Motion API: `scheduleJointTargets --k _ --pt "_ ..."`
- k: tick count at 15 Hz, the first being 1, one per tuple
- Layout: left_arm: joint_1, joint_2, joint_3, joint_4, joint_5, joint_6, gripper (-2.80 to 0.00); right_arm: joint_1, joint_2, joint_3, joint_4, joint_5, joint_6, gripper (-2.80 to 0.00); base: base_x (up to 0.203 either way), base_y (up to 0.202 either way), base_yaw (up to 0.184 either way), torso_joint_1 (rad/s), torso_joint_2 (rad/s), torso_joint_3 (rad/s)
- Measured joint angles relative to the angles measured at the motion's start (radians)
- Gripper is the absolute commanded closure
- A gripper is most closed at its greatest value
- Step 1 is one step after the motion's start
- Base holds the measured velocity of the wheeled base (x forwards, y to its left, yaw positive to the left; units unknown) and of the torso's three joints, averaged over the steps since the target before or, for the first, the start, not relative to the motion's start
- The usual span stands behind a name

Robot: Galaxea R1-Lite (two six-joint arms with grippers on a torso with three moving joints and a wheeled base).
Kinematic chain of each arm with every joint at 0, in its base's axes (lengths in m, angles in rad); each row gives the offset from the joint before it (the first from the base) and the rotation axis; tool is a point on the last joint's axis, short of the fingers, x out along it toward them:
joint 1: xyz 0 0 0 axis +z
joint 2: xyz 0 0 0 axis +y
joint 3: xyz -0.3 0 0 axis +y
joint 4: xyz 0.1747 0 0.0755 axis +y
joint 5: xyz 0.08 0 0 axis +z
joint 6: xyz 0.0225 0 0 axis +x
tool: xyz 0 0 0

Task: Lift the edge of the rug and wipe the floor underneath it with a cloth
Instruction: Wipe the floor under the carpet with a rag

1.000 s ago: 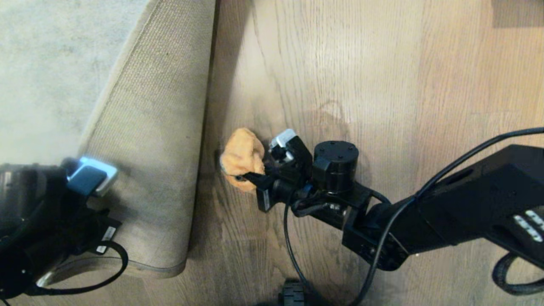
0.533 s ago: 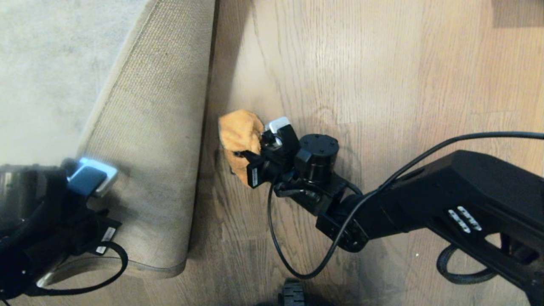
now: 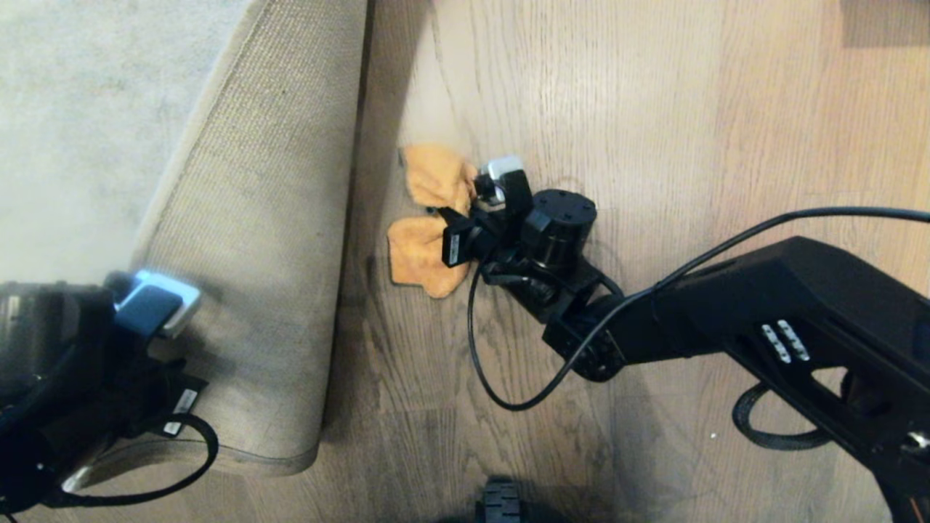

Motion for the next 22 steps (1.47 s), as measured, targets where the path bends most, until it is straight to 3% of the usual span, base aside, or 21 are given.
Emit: scheduleJointTargets --k 6,10,14,19,22 --pt "0.000 -0.006 0.006 0.000 0.000 -0.001 0.00 -0.064 -0.026 -0.164 0.109 -0.001 -0.002 0.00 0.000 0.000 0.000 0.000 0.00 0.000" --pt "-0.001 -0.008 0.011 -0.001 0.000 -0.001 0.00 -0.058 -0.075 -0.148 0.131 -0.004 -0.004 0.00 0.000 0.000 0.000 0.000 0.00 0.000" --pt "-0.002 -0.010 0.011 -0.001 0.000 0.000 0.00 0.012 -0.138 0.011 0.103 0.002 -0.005 0.00 0.000 0.000 0.000 0.000 0.00 0.000" --pt "-0.013 -0.011 0.012 -0.001 0.000 0.000 0.00 0.183 -0.182 0.324 -0.021 0.005 -0.001 0.00 0.000 0.000 0.000 0.000 0.00 0.000" --pt "-0.015 -0.012 0.014 -0.001 0.000 0.000 0.00 0.259 -0.144 0.410 -0.084 0.007 0.000 0.00 0.000 0.000 0.000 0.000 0.00 0.000"
